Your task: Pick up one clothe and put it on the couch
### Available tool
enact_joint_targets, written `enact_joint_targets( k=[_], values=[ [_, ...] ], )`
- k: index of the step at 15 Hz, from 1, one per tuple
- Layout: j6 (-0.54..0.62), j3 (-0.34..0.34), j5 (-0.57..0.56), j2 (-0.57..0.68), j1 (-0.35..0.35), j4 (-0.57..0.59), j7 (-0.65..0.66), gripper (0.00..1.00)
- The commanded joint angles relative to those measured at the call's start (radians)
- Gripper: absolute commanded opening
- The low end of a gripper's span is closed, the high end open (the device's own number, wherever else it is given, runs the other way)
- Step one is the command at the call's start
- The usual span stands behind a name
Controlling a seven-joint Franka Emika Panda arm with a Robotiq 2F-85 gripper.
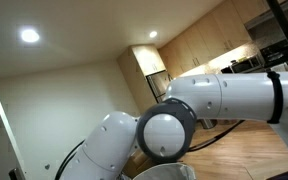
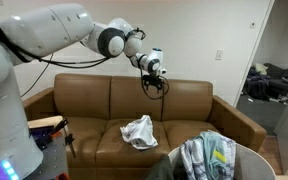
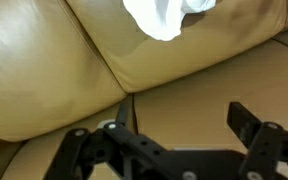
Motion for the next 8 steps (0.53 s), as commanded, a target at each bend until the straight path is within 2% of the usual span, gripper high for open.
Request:
enact_joint_targets(
  k=[1,4,8],
  values=[
    [0.051,0.021,0.033,-0.189,-0.08,-0.238,-0.009,1.0],
    [0.056,0.038,0.063,-0.292,-0.152,-0.363,-0.027,1.0],
    [0.058,0.055,0.156,-0.427,-0.252,-0.533,-0.072,1.0]
  ],
)
